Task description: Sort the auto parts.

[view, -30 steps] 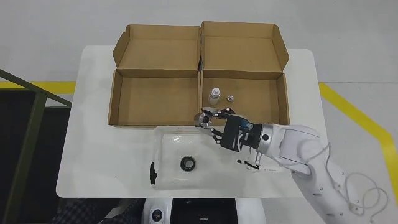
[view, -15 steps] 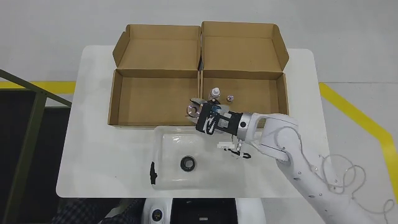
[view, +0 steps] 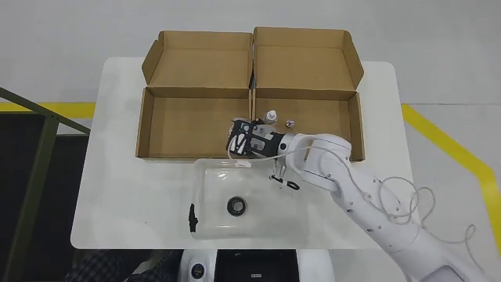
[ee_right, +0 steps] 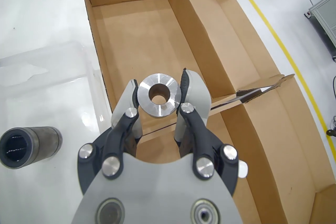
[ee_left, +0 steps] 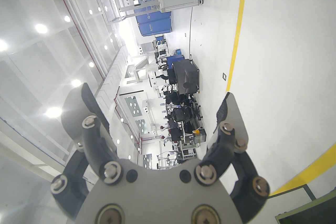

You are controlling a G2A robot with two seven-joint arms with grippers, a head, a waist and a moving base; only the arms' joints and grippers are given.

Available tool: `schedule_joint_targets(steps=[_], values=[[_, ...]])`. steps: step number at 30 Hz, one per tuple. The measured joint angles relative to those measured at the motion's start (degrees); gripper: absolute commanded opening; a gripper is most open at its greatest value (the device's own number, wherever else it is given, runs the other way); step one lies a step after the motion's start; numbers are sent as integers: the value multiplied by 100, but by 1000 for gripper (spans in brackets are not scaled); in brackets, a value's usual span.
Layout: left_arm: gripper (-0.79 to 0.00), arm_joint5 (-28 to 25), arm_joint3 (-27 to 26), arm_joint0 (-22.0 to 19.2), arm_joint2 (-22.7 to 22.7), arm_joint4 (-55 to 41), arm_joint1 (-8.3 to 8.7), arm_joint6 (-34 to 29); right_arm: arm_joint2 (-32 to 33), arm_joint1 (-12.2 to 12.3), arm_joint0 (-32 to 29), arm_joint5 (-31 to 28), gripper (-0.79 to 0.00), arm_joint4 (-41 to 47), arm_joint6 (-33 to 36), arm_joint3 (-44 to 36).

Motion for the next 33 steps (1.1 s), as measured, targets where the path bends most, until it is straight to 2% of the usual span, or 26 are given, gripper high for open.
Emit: schedule_joint_targets(steps=[11,22,27,33], values=[[0,0,0,0,0,0,0,0,-428,-274,532,382,-785,-143,416,405],[0,0,0,0,0,0,0,0,-788,-584,986,569,-785,-38,553,1191],[0,0,0,0,0,0,0,0,-866,-684,1090,612,-646,-106,605,1413],[0,0,0,0,0,0,0,0,-938,-789,1159,595,-613,-122,617,1650]])
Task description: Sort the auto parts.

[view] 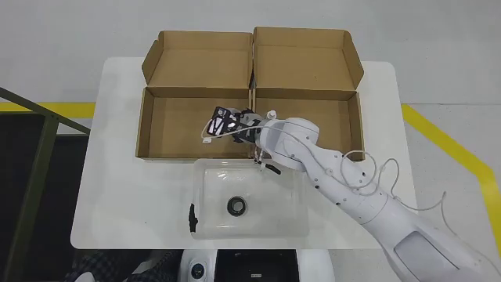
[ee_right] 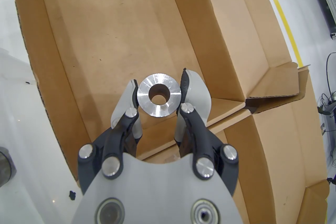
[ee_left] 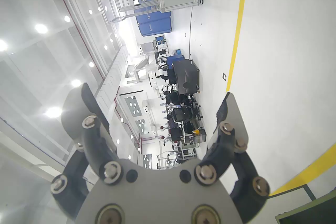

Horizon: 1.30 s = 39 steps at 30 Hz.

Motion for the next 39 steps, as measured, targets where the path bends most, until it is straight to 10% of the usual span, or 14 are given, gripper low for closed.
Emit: schedule_joint_targets(steps=[20,39], values=[[0,0,0,0,0,0,0,0,20,-208,28,-125,-465,-237,2,173],[0,0,0,0,0,0,0,0,893,227,-1557,-1096,-440,-665,11,-2334]])
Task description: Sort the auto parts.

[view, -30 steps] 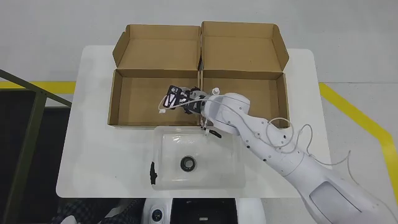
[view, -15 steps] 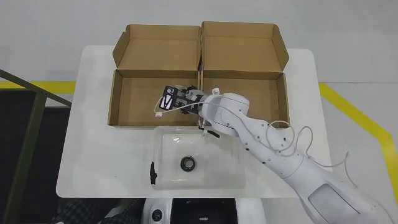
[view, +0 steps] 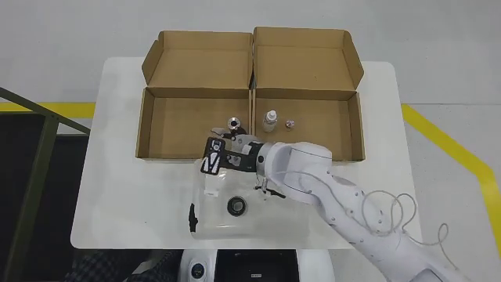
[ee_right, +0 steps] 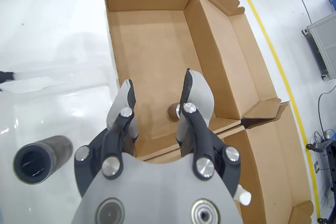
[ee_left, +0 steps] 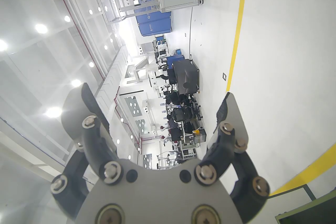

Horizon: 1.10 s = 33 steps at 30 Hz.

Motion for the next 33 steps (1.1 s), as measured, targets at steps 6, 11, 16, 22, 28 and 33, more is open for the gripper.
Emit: schedule_joint_targets(steps=[6,11,16,22,28,33], values=[[0,0,0,0,0,0,0,0,187,144,-554,-452,-428,-180,-36,-663],[0,0,0,0,0,0,0,0,348,254,-958,-774,-428,-318,-47,-1054],[0,0,0,0,0,0,0,0,464,367,-1406,-1075,-413,-506,-114,-1273],[0,0,0,0,0,0,0,0,408,444,-1745,-1253,-413,-770,-287,-1321],[0,0,0,0,0,0,0,0,437,524,-2015,-1407,-409,-975,-415,-1187],[0,0,0,0,0,0,0,0,558,600,-2194,-1547,-394,-1098,-529,-1123]])
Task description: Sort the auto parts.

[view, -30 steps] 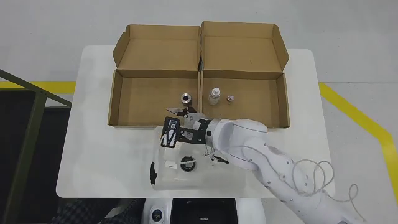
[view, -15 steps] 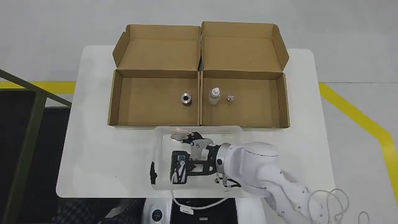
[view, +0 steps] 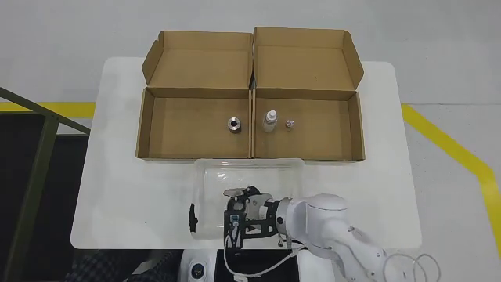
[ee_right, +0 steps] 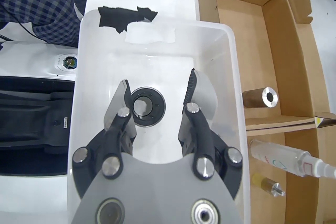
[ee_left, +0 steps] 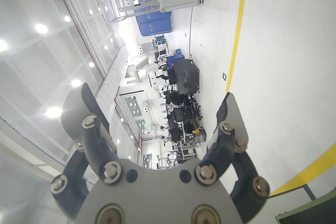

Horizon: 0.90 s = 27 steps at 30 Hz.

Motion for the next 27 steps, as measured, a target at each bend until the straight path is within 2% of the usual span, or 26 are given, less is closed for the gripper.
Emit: schedule_joint_targets(steps=[10,15,19,22,27], values=[[0,0,0,0,0,0,0,0,-47,53,-21,-73,-394,-221,-161,276],[0,0,0,0,0,0,0,0,-124,42,91,-27,-345,-255,-168,448],[0,0,0,0,0,0,0,0,-181,24,211,20,-336,-242,-177,619],[0,0,0,0,0,0,0,0,-242,6,301,38,-336,-209,-177,744],[0,0,0,0,0,0,0,0,-365,-23,420,43,-379,-148,-137,910]])
